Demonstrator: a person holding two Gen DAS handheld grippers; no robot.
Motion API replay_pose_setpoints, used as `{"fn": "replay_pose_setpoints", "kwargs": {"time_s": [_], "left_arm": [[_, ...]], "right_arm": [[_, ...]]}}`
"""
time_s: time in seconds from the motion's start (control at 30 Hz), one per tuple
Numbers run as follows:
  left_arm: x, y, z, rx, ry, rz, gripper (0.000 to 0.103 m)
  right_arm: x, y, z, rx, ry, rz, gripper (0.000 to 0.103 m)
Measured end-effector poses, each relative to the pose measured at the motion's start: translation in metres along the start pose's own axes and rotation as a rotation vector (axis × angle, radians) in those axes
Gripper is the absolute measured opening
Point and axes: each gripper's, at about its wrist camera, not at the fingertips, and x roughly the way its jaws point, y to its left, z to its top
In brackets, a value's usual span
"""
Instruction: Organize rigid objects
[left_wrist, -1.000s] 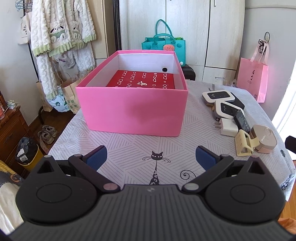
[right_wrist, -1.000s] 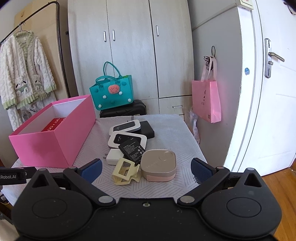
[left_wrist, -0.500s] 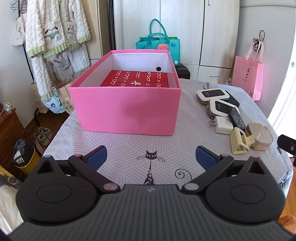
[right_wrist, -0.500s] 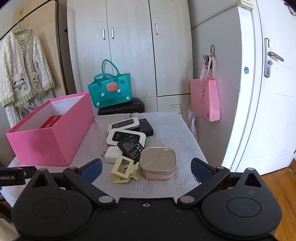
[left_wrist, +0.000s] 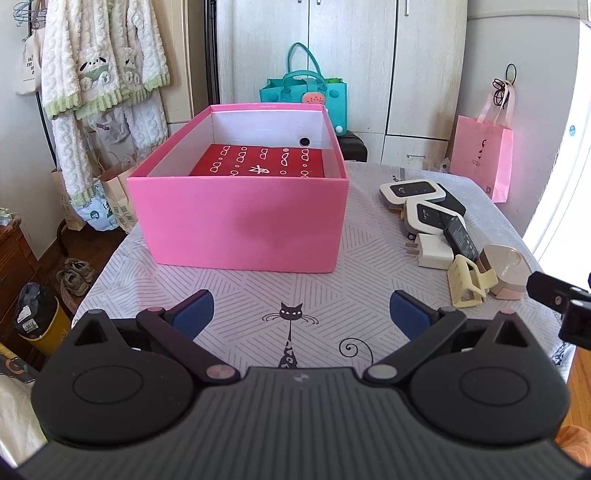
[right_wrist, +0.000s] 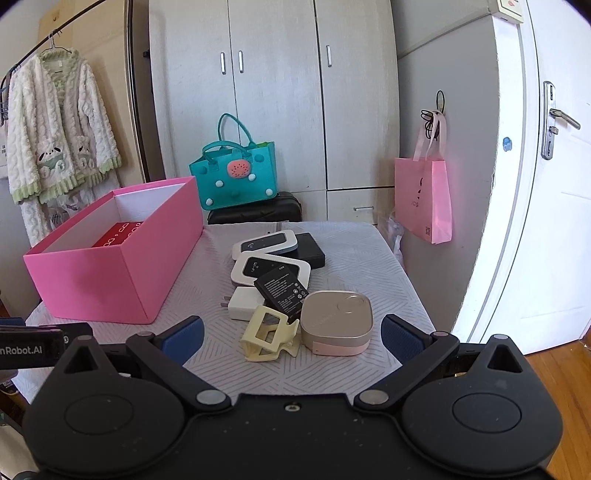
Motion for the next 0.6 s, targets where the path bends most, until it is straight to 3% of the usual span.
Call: {"fn": "replay_pose_setpoints", "kwargs": {"time_s": [0.6], "left_arm": [[-0.011,-0.021,-0.006,0.036,-0.013,-0.041,0.103]], "right_arm": [[-0.009,-0.016,0.001,0.016,-0.027,-0.037,0.103]]}}
